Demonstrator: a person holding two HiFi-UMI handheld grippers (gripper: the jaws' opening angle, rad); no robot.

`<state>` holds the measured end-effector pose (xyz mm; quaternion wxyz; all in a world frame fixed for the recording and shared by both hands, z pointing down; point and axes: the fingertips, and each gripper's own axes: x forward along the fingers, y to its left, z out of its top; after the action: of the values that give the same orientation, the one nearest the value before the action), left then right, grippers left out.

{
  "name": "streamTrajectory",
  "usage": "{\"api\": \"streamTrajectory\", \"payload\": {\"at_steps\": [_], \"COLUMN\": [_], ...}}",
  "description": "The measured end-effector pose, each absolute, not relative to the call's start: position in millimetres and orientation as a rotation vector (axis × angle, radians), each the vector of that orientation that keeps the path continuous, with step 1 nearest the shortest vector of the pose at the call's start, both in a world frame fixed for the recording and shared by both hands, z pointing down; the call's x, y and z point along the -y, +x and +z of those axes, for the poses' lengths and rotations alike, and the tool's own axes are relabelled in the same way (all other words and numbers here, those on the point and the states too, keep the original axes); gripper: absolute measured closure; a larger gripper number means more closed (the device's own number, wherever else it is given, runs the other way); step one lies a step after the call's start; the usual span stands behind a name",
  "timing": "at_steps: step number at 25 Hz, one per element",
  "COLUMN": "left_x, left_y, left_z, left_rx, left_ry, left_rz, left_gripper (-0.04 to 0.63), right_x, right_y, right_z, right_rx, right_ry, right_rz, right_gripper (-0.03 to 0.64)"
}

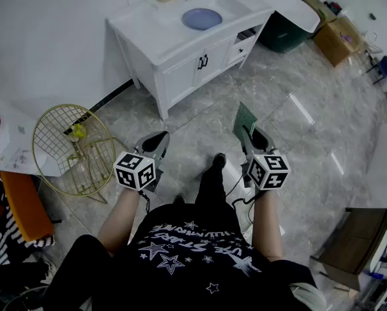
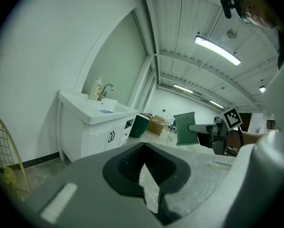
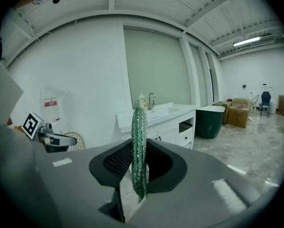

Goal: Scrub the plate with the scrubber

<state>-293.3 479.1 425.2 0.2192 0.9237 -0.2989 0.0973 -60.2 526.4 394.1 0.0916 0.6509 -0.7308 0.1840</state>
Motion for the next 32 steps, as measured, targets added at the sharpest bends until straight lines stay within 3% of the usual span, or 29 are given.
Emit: {"api": "streamTrajectory", "payload": {"at_steps": [20,26,28,32], "left_x": [-469.3,-437.0,-415.1,-364.8], "left_y": [-267.6,-224.5,-203.1,-152.8], "left_z": [443.6,433.3,428.4,422.5], "left_rx": [0.796,0.755,0.759,0.810], "left_ry": [2.492,2.541,2.565,2.570], "left_rz": [0.260,0.271,0.262,0.277], "left_gripper": [0.591,0.589,0.545,0.381], "right_x": [-542.8,-503.0,-481.9,-432.8], "right_y": [-34.2,-4.9,13.7,64.5], "right_z": [415.9,417.4,419.5,419.2], "right_rx": [2.089,2.132,2.152,2.187], "right_ry": [1.925,1.936,1.925,1.908], "right_rz": [0.600,0.610,0.609,0.630], "right_gripper": [0.511,0.509,0.509,0.509]}}
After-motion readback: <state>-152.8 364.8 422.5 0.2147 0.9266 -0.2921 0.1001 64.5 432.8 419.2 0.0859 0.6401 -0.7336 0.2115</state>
